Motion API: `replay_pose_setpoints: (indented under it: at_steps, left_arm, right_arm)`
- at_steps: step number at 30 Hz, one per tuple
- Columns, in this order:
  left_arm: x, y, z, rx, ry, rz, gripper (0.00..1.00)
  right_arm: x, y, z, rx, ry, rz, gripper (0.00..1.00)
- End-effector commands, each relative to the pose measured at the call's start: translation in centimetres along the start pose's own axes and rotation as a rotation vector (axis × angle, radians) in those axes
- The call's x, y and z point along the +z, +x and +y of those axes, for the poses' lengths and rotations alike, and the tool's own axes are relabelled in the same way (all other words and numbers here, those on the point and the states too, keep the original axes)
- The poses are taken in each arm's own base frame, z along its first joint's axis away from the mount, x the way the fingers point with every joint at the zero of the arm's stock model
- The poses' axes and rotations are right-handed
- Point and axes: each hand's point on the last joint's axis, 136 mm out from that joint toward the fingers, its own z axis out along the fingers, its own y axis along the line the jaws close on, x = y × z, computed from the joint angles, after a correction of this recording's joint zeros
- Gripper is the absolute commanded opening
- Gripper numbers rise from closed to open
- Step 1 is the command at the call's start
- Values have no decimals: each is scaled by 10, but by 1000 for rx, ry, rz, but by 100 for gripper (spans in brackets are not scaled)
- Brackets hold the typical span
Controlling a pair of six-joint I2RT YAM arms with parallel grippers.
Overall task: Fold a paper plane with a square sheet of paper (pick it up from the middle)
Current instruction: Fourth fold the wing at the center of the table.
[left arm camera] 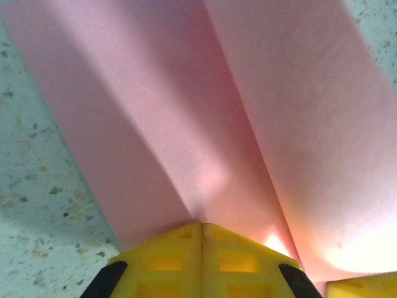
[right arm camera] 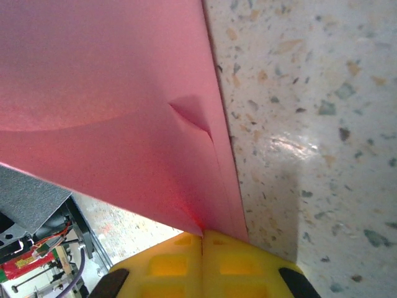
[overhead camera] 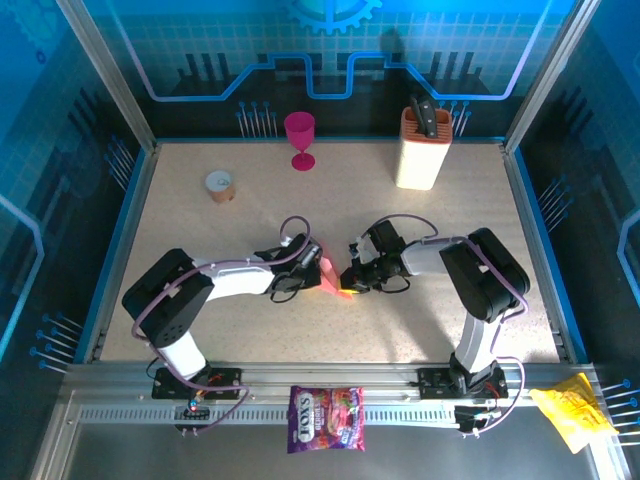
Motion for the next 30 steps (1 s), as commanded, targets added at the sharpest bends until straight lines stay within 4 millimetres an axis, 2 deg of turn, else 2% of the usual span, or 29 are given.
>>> replay_pose_setpoints:
  at_steps: [1, 5, 9, 16, 21, 30]
  left_arm:
    - [-9, 28, 35, 52, -109, 92, 0]
    - [-34, 8, 4, 73, 29, 14, 0]
    - [-47, 1, -19, 87, 138, -4, 0]
    - [-45, 5, -53, 136, 269, 13, 0]
    - [-39, 10, -65, 162, 296, 24, 0]
    - [-30, 3, -81, 191, 323, 23, 0]
  right_arm:
    - [7, 14, -31, 74, 70, 30, 0]
    - [8, 16, -33, 78, 70, 33, 0]
    - [9, 18, -35, 83, 70, 38, 0]
    - [13, 18, -37, 94, 60, 44, 0]
    - [14, 18, -37, 96, 56, 47, 0]
    - [15, 19, -39, 102, 58, 53, 0]
